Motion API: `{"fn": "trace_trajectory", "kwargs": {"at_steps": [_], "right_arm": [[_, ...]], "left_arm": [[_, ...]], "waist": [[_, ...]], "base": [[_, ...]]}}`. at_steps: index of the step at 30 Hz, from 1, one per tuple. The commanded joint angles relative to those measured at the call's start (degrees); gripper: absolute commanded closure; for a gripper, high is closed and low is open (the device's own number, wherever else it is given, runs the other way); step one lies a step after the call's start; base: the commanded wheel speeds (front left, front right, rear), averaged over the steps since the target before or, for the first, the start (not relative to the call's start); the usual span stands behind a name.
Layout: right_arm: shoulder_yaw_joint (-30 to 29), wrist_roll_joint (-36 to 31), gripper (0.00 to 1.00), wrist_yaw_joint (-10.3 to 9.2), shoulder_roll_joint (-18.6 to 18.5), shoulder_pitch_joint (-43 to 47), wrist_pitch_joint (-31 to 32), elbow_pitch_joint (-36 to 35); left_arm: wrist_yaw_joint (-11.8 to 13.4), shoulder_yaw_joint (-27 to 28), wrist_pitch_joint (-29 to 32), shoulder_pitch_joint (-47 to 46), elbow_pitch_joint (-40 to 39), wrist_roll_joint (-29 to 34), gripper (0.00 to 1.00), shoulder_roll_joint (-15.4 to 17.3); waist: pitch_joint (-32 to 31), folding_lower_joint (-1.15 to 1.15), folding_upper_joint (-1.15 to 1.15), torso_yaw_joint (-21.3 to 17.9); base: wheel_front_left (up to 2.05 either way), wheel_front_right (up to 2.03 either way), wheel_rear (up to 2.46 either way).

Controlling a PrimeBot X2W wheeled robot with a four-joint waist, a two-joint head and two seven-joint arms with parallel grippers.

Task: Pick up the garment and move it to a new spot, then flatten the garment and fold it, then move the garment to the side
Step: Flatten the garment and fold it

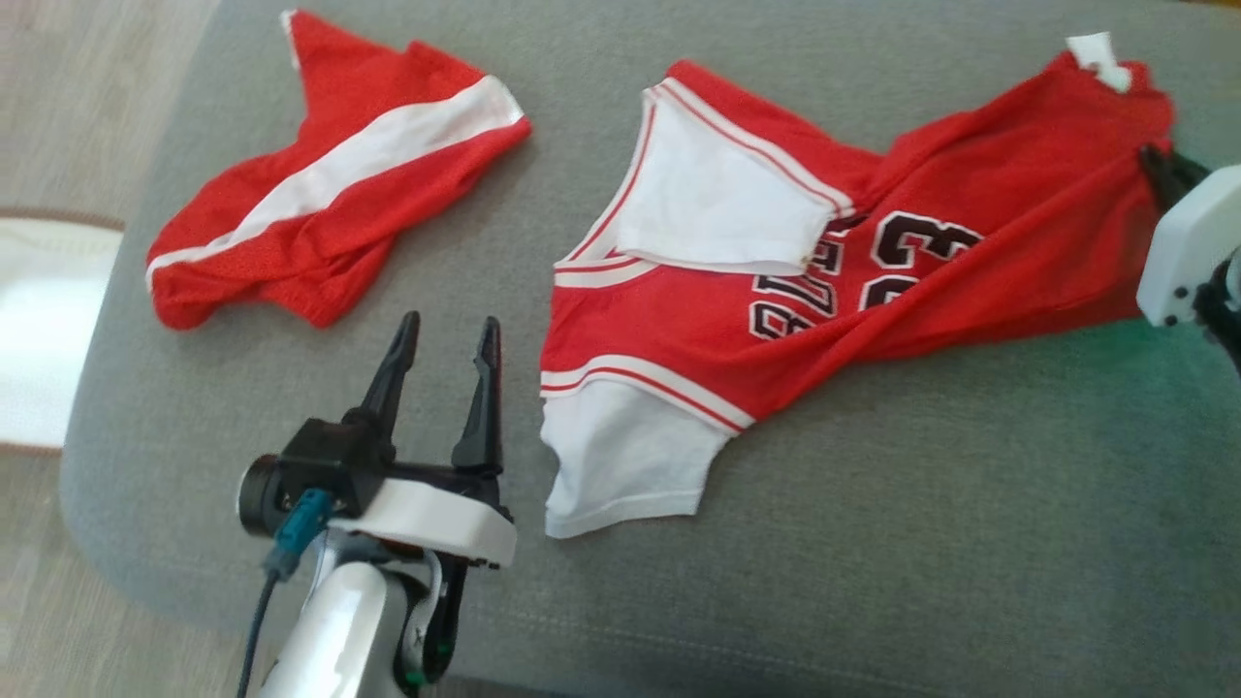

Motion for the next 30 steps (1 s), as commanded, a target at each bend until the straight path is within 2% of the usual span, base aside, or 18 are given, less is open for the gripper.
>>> {"fn": "trace_trajectory", "kwargs": {"at_steps": [1,7,9,10,15,21,25,30], "right_arm": [[1.1,-0.6,1.00,-0.04,-1.5,-3.1,-1.5,0.4],[4.9,-1.6,1.00,-0.04,-1.7,-7.8,-4.3,10.5],[5.7,-1.9,1.00,-0.04,-1.8,-8.3,-5.0,11.8],[6.0,-2.0,0.00,-0.04,-1.8,-8.7,-5.8,13.2],[7.1,-1.2,0.00,-0.04,-0.6,-10.2,-10.0,18.4],[6.6,0.3,0.00,-0.04,0.7,-9.9,-15.9,20.9],[4.2,2.0,0.00,-0.04,2.7,-6.4,-22.1,19.6],[1.7,2.7,0.00,-0.04,5.4,-0.3,-28.2,13.9]], "left_arm": [[0.1,1.3,-0.3,-2.4,-1.6,-0.3,0.00,0.2],[0.3,0.8,-0.3,-3.2,-1.5,-0.6,0.00,0.2],[0.3,0.7,-0.3,-3.3,-1.5,-0.7,0.00,0.2],[0.4,0.7,-0.3,-3.4,-1.5,-0.7,0.00,0.2],[0.6,1.0,-0.3,-3.2,-1.1,-0.7,0.00,0.2],[0.5,1.8,-0.3,-2.5,-0.9,0.0,0.00,0.2],[0.7,2.9,-0.3,-1.0,-0.9,0.3,0.00,0.2],[0.6,3.9,-0.3,1.3,-0.6,0.9,0.00,0.2]], "waist": [[1.4,0.00,0.00,1.6],[2.3,0.00,0.00,2.7],[2.3,0.00,0.00,2.7],[2.3,0.00,0.00,2.7],[1.4,0.00,0.00,1.6],[-1.5,0.00,0.00,-1.1],[-4.8,0.00,0.00,-3.8],[-7.4,0.00,0.00,-6.2]], "base": [[0.00,0.00,0.00],[0.00,0.00,0.00],[0.00,0.00,0.00],[0.00,0.00,0.00],[0.00,0.00,0.00],[0.00,0.00,0.00],[0.00,0.00,0.00],[0.00,0.00,0.00]]}}
